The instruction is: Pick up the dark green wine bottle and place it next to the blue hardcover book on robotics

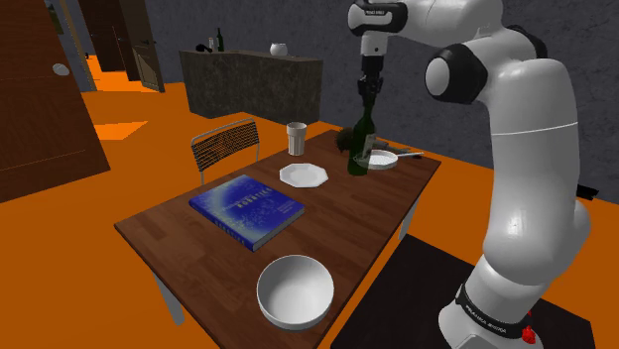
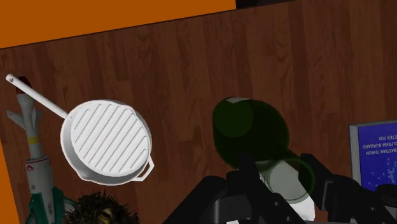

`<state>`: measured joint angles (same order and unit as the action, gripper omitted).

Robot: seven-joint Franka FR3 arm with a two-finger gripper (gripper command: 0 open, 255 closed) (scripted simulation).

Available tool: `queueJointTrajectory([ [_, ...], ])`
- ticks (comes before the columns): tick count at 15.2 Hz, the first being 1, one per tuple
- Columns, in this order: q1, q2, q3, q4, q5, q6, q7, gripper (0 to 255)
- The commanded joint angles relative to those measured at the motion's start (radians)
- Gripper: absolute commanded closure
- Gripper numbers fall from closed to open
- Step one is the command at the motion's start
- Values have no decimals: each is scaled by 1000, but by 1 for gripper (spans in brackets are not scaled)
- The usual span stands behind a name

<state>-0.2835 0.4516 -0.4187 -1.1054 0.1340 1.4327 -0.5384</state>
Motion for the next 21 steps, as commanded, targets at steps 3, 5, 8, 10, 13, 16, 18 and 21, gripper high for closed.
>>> queueJointTrajectory([
  [3,76,-36,20,-40,-13,6,90,255],
  [5,112,-51,32,-59,-19,11,133,255],
  [8,162,-63,50,-74,-23,14,198,255],
  [10,193,-66,63,-75,-24,14,241,255],
  [13,214,-75,69,-116,-28,45,264,255],
  [16,220,-88,70,-175,-32,92,264,255],
  [18,224,-94,70,-211,-33,122,265,255],
  [21,229,-100,71,-261,-35,166,265,255],
])
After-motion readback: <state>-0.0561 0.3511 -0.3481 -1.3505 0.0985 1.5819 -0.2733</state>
